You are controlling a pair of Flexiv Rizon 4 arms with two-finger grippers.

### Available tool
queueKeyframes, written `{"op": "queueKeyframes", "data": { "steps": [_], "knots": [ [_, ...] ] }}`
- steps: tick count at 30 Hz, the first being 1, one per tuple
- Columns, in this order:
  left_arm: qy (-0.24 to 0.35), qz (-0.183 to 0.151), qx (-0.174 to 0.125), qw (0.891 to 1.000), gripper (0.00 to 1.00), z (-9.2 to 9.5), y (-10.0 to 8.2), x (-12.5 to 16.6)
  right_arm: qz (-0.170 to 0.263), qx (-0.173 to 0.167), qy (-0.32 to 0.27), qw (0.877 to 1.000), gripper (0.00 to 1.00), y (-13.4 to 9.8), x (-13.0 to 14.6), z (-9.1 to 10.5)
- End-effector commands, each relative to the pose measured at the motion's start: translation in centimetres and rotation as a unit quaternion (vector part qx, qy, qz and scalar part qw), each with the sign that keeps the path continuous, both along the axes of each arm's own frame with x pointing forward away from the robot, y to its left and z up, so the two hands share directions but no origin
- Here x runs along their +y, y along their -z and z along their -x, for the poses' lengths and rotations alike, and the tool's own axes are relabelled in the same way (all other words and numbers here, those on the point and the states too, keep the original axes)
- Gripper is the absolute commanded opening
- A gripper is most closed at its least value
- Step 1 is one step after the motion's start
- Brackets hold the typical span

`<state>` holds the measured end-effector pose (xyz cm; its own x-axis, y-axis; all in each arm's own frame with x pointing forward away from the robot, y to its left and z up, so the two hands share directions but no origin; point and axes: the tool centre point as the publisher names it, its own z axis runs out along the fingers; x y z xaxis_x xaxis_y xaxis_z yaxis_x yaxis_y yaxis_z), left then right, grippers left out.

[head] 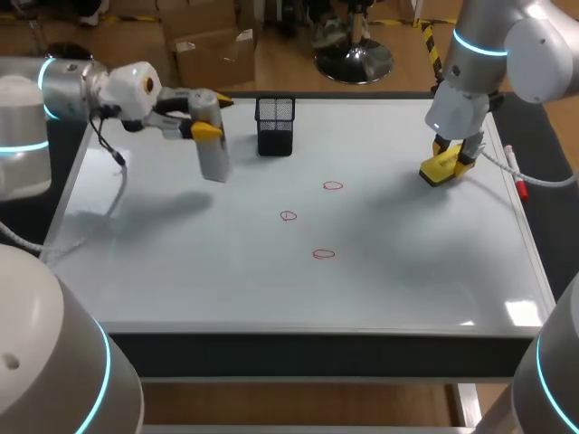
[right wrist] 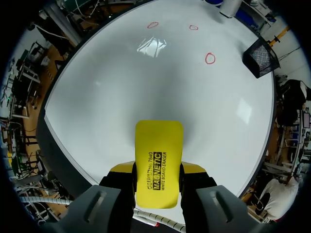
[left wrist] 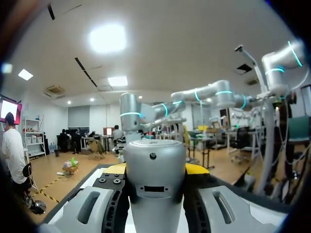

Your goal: Pick up the inspection probe, press it on each red-marked spot on the whiteboard one by one, put down the probe, pick up the eraser, and wipe off all the red marks.

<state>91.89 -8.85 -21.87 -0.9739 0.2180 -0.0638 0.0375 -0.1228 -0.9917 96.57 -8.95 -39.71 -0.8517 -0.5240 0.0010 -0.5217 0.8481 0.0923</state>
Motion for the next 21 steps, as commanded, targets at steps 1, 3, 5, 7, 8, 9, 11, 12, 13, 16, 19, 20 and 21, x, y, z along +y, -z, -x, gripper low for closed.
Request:
{"op": "queueKeyframes", "data": {
  "steps": [1, 3, 5, 7, 8, 9, 11, 12, 13, 16, 19, 20, 21],
  "knots": [
    [-0.123, 0.000, 0.010, 0.992, 0.00, 2.8, 0.3, -1.2, 0.002, 0.001, -0.001, 1.000, 0.00, -0.1, 0.0, -0.1],
    [-0.125, 0.002, 0.011, 0.992, 0.00, 3.4, 0.5, -1.7, 0.002, 0.001, -0.001, 1.000, 0.00, -0.1, 0.0, -0.1],
    [-0.125, 0.002, 0.011, 0.992, 0.00, 3.8, 0.6, -2.4, 0.002, 0.001, -0.001, 1.000, 0.00, -0.1, 0.0, -0.1],
    [-0.129, 0.005, 0.013, 0.992, 0.00, 4.2, 0.7, -3.1, 0.002, 0.001, -0.001, 1.000, 0.00, -0.1, 0.0, -0.1],
    [-0.128, 0.012, 0.017, 0.992, 0.00, 4.3, 0.8, -3.4, 0.002, 0.001, -0.001, 1.000, 0.00, -0.1, 0.0, -0.1],
    [-0.130, 0.010, 0.017, 0.991, 0.00, 4.5, 0.8, -3.7, 0.002, 0.001, -0.001, 1.000, 0.00, -0.1, 0.0, -0.1],
    [-0.128, 0.017, 0.022, 0.991, 0.00, 4.7, 1.0, -4.4, 0.002, 0.001, -0.001, 1.000, 0.00, -0.1, 0.0, -0.1],
    [-0.129, 0.017, 0.021, 0.991, 0.00, 4.8, 1.0, -4.7, 0.002, 0.001, -0.001, 1.000, 0.00, -0.1, 0.0, -0.1],
    [-0.129, 0.017, 0.021, 0.991, 0.00, 4.9, 1.0, -4.9, 0.002, 0.001, -0.001, 1.000, 0.00, -0.1, 0.0, -0.1],
    [-0.121, 0.018, 0.022, 0.992, 0.00, 5.1, 1.0, -5.6, 0.002, 0.001, -0.001, 1.000, 0.00, -0.1, 0.0, -0.1],
    [-0.116, 0.018, 0.019, 0.993, 0.00, 5.2, 1.0, -6.4, 0.002, 0.001, -0.001, 1.000, 0.00, -0.1, 0.0, -0.1],
    [-0.116, 0.017, 0.018, 0.993, 0.00, 5.2, 1.0, -6.6, 0.002, 0.001, -0.001, 1.000, 0.00, -0.1, 0.0, -0.1],
    [-0.112, 0.017, 0.018, 0.993, 0.00, 5.2, 1.0, -6.9, 0.002, 0.001, -0.001, 1.000, 0.00, -0.1, 0.0, -0.1]
  ]
}}
